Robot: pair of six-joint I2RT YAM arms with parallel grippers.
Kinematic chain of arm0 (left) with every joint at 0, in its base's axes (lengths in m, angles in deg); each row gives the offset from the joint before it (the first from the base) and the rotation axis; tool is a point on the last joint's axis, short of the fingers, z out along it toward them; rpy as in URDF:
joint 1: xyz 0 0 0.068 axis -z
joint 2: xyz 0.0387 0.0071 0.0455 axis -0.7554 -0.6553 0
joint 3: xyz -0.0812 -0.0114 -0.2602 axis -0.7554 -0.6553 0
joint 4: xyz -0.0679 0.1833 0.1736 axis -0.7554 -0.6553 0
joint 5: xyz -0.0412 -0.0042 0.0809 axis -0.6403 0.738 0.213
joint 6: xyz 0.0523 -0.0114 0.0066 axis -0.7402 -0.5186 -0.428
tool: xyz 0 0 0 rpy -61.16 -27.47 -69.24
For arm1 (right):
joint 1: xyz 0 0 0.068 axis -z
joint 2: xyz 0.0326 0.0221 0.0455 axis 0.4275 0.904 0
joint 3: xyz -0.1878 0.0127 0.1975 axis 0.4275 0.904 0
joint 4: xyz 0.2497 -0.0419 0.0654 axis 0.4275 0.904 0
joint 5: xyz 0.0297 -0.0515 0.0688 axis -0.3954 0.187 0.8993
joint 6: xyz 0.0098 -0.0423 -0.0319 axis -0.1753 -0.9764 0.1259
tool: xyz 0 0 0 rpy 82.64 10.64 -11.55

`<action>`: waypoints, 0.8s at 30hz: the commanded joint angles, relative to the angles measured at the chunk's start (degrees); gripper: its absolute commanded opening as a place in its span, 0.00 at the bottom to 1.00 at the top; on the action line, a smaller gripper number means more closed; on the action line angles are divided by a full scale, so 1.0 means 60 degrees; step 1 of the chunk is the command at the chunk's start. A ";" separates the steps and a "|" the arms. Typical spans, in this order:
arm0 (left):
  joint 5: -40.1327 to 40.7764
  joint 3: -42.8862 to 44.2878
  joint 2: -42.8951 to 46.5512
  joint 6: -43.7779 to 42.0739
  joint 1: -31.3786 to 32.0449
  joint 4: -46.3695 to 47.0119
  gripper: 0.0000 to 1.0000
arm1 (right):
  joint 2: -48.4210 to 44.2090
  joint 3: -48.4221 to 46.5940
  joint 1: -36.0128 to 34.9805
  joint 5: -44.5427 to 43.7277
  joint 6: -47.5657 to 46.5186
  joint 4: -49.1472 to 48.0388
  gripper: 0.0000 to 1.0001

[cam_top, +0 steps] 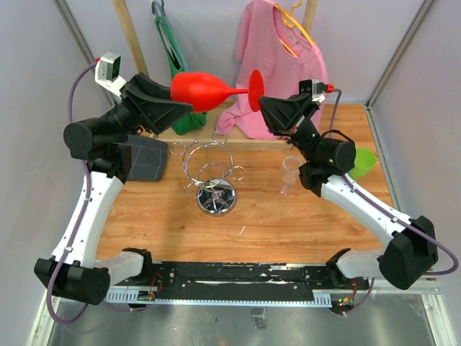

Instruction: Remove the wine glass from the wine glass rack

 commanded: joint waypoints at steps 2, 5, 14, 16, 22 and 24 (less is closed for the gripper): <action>-0.0151 0.0177 0.0433 -0.0082 0.0109 0.0195 0.47 | 0.0713 -0.0164 -0.0091 0.0036 0.0228 -0.0610 0.01; -0.0093 0.0169 0.0532 -0.0084 0.0113 0.0049 0.31 | 0.0930 -0.0127 -0.0092 0.0016 0.0332 -0.0819 0.01; 0.0025 0.0452 0.0691 -0.0412 0.0111 -0.0314 0.00 | 0.1543 0.0136 -0.0050 0.0110 0.0740 -0.2120 0.02; -0.0002 0.0706 0.0632 -0.0799 0.0102 -0.0579 0.00 | 0.1451 0.0057 0.0066 0.0537 0.0629 -0.2066 0.14; 0.0152 0.1920 -0.0111 -0.2654 0.0082 -0.2059 0.00 | 0.0023 0.0029 0.0714 0.2418 -0.0774 0.0488 0.40; 0.0208 0.2501 -0.0574 -0.3275 0.0084 -0.2677 0.00 | -0.0640 0.0121 0.0972 0.2989 -0.1070 0.1472 0.45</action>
